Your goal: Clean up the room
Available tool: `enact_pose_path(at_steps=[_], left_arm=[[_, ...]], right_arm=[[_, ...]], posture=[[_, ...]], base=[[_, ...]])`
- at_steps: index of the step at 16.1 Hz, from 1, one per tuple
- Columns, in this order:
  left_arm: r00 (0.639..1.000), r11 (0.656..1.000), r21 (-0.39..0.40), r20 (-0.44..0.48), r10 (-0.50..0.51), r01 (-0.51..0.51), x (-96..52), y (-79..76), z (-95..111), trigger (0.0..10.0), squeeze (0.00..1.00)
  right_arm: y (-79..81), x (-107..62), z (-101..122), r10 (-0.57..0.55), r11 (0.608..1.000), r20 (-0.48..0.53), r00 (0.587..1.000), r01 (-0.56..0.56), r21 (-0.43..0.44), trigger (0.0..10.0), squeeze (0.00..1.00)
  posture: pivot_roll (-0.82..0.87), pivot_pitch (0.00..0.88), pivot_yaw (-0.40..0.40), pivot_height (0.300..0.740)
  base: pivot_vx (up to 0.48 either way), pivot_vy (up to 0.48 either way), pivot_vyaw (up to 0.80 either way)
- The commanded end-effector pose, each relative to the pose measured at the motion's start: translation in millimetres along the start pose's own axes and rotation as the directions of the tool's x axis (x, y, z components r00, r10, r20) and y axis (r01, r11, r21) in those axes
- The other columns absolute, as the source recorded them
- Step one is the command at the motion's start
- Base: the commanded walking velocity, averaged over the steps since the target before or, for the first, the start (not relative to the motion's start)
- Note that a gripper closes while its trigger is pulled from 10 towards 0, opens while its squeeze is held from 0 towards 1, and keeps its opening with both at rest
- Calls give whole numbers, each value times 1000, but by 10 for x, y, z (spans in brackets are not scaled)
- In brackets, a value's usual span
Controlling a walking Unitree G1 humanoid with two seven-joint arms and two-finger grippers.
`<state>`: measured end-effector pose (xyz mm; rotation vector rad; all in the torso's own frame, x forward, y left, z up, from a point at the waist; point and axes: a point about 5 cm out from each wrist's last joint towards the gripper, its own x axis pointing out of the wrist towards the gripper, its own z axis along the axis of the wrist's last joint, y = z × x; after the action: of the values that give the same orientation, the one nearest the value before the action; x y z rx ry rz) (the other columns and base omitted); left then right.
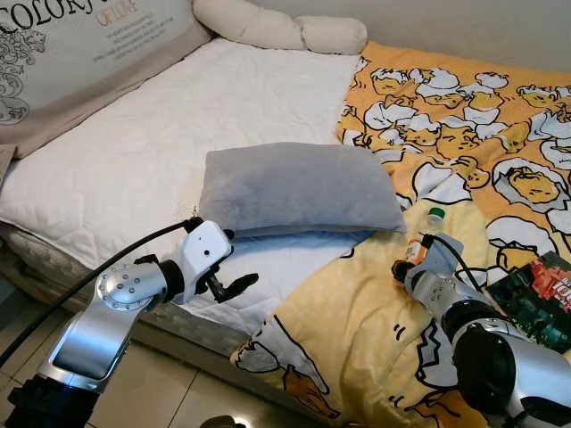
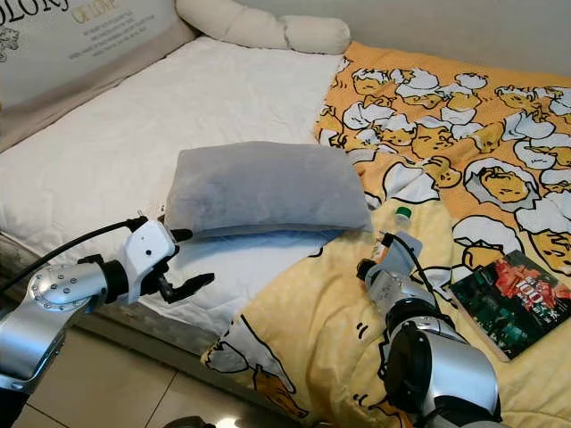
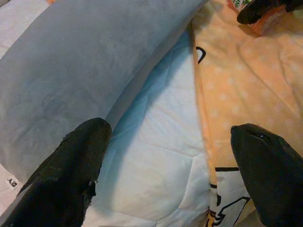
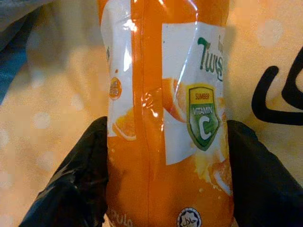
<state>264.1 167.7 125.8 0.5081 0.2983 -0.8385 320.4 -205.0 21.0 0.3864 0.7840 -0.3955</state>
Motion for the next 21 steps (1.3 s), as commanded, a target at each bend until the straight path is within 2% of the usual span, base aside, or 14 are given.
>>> enact_pose_path(at_steps=[1, 5, 6, 7, 8, 9, 10, 13, 14, 15, 17, 18, 19, 21], left_arm=[[1000, 1000, -15, 11, 5, -5, -2, -24, -3, 10000, 0], [999, 997, -68, 24, 37, -35, -19, -101, -45, 10000, 0], [999, 996, -82, 27, 47, -45, -27, -112, -57, 10000, 0], [997, 991, -118, 35, 74, -69, -44, -121, -74, 10000, 0], [992, 984, -140, 43, 116, -109, -54, -116, -79, 10000, 0], [980, 969, -164, 45, 193, -183, -47, -77, -72, 10000, 0], [958, 939, -212, 35, 284, -271, -26, -31, -78, 10000, 0], [914, 889, -244, 21, 405, -388, 30, -20, -81, 10000, 0], [898, 870, -260, 25, 440, -419, 69, -54, -53, 10000, 0], [897, 866, -275, 28, 442, -418, 106, -87, -24, 10000, 0], [921, 892, -252, 15, 390, -374, 182, -190, -36, 10000, 0], [925, 897, -247, 11, 379, -365, 193, -206, -40, 10000, 0], [936, 910, -238, 7, 351, -339, 212, -227, -33, 10000, 0], [938, 914, -228, 5, 346, -336, 221, -189, -19, 10000, 0]], right_arm=[[-29, 5, -8, 4, 1000, 6, 1000, -4, 13, 0, 0], [43, -10, 92, 100, 993, 82, 992, -105, 61, 0, 0], [62, -17, 125, 117, 991, 106, 987, -124, 60, 980, 0], [105, -38, 215, 149, 987, 165, 975, -158, 40, 2706, 0], [132, -69, 326, 171, 981, 230, 958, -188, 53, 10000, 0], [151, -114, 426, 182, 983, 312, 933, -181, -33, 10000, 0], [227, -207, 491, 239, 966, 422, 874, -173, -189, 10000, 0], [318, -348, 406, 309, 943, 500, 809, -192, -272, 10000, 0], [303, -376, 307, 305, 943, 494, 814, -186, -276, 10000, 0], [267, -351, 224, 284, 947, 462, 840, -170, -274, 10000, 0], [30, -150, -77, 128, 949, 256, 958, -43, -312, 10000, 0], [-38, -114, -161, 85, 947, 194, 977, -18, -321, 10000, 0], [-224, -66, -294, -5, 971, 101, 995, 29, -236, 10000, 0], [-333, -43, -252, -61, 970, 107, 992, 85, -230, 10000, 0]], posture=[[40, 0, -10, 740], [35, 0, -20, 740], [19, 0, -9, 740], [7, 0, -5, 740], [0, 0, -6, 740], [0, 0, -6, 740], [0, 0, -6, 740], [-19, 0, 4, 740], [-27, 0, 6, 740], [-37, 0, 8, 740], [-48, 0, 10, 740], [-48, 0, 11, 740], [-43, 0, 16, 740], [-49, 0, 31, 740]], base=[[0, 0, 0], [0, 0, 0], [0, 0, 0], [0, 0, 0], [0, 0, 0], [0, 0, 0], [0, 0, 438], [0, 0, 800], [0, 0, 800], [0, 0, 800], [0, 0, 400], [0, 0, 0], [0, 0, 0], [0, 0, 0]])
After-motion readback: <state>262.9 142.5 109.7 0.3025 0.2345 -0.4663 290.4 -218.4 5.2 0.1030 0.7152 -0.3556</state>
